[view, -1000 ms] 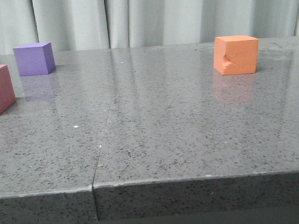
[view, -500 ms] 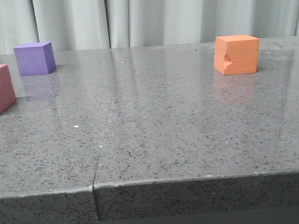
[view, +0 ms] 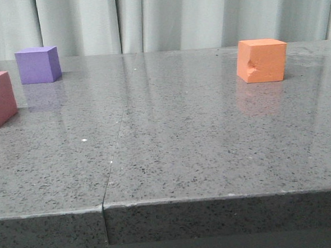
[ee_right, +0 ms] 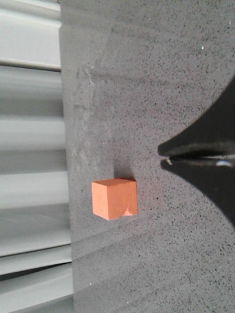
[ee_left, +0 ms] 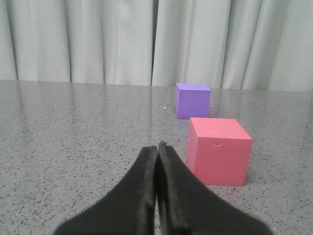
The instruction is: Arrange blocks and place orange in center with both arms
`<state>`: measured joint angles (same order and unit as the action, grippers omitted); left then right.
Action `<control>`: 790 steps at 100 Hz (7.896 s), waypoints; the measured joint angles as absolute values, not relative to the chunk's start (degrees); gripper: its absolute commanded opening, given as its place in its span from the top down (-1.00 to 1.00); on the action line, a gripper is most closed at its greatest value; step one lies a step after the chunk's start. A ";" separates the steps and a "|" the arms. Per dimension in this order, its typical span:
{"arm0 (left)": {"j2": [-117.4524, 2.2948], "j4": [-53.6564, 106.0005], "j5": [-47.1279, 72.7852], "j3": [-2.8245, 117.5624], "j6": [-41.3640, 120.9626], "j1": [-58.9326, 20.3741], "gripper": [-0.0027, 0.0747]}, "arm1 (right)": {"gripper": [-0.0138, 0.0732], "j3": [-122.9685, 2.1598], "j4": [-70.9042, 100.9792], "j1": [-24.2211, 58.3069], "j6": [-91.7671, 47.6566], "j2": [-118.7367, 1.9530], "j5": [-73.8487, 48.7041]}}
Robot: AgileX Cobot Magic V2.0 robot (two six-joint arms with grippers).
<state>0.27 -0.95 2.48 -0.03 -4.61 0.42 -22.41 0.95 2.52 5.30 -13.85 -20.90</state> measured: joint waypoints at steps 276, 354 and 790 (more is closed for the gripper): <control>0.27 -0.95 2.48 -0.03 -4.61 0.42 0.98 | -0.77 -112.86 6.06 9.52 6.65 -117.38 -69.50; 0.27 -0.95 2.48 -0.03 -4.61 0.42 0.98 | -0.05 -112.95 6.06 9.52 6.69 -119.24 -67.88; 0.27 -0.69 2.22 -0.03 -4.61 0.42 0.98 | 0.84 -49.54 -7.49 20.58 21.83 -40.08 -43.63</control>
<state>0.27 -0.69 2.22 -0.03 -4.61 0.42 -49.54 -7.49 20.58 21.83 -40.08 -43.63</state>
